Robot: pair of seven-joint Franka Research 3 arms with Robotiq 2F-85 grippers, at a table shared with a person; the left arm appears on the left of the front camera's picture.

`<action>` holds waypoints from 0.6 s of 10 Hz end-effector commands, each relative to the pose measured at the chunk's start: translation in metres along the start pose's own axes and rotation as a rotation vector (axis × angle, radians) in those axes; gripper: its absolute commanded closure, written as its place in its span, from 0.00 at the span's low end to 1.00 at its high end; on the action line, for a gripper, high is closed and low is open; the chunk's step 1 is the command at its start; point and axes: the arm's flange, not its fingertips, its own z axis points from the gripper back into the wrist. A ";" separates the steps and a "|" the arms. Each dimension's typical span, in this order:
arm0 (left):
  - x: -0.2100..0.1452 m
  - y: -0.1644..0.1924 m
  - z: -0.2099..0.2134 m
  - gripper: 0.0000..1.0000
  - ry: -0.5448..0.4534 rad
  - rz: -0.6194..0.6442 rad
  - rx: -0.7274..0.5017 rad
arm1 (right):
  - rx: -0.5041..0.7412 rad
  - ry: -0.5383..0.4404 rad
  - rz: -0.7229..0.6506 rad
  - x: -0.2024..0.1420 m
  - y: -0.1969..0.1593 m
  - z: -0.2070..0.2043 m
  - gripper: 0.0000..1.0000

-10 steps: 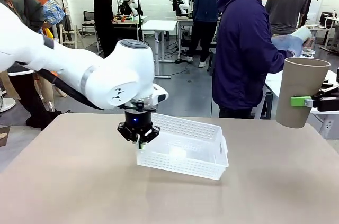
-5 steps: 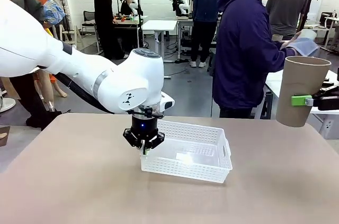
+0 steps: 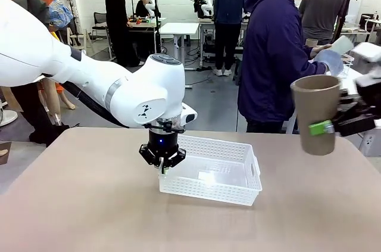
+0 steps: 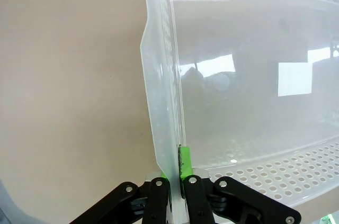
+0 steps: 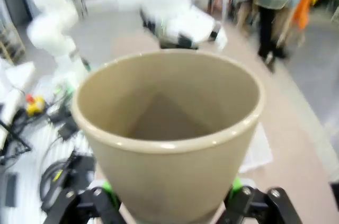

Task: Clean and organize the cups into the basket.
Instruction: Pick up the Organizing basket and move it to the center of the table, then pick up the Reusable plastic cup from the right side of the table and place it inside the Organizing basket.

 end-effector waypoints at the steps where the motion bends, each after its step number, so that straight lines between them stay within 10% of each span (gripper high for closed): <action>1: -0.001 -0.001 0.001 1.00 -0.003 -0.003 -0.001 | 0.035 0.242 -0.014 0.053 -0.007 -0.050 0.16; 6: -0.001 -0.001 0.001 1.00 -0.003 -0.003 -0.001 | -0.063 0.641 -0.023 0.080 -0.030 -0.185 0.16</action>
